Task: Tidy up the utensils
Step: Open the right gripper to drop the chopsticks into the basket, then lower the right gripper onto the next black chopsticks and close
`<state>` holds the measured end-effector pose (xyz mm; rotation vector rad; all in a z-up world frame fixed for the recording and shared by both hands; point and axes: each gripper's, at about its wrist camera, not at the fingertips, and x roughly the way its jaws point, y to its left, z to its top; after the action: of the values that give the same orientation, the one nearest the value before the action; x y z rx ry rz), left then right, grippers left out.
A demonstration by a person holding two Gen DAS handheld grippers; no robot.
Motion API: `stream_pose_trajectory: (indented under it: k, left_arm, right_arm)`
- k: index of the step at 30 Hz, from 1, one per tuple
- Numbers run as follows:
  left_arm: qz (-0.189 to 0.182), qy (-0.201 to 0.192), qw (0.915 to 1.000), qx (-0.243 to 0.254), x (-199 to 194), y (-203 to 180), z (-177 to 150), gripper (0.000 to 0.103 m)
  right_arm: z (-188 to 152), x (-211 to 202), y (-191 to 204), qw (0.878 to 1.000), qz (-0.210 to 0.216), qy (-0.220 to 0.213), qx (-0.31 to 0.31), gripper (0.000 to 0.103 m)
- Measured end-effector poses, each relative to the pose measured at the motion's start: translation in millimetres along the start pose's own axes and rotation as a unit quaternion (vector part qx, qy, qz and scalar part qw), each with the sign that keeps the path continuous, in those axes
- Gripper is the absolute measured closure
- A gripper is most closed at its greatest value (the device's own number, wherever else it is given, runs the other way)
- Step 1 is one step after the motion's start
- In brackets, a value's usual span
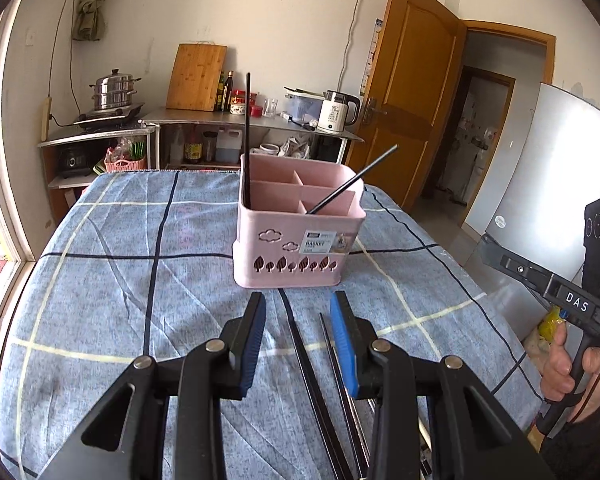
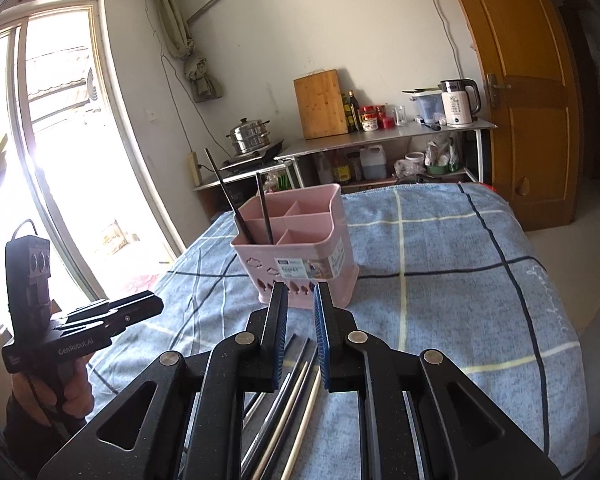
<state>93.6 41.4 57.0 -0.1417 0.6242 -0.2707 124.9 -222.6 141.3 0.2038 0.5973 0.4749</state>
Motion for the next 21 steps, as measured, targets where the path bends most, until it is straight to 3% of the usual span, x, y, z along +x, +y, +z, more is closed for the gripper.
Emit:
stream_pose_trajectory:
  k: [9, 21]
  left_arm:
    - [-0.005, 0.034, 0.9993, -0.013, 23, 1, -17, 0.068]
    - [0.004, 0.112, 0.9936, -0.018, 77, 0, -30, 0.068]
  right_arm:
    - [-16, 12, -5, 1.000, -0.006, 0.024, 0.007, 0.089]
    - [-30, 44, -10, 0.997, -0.018, 0.080, 0.013, 0.089]
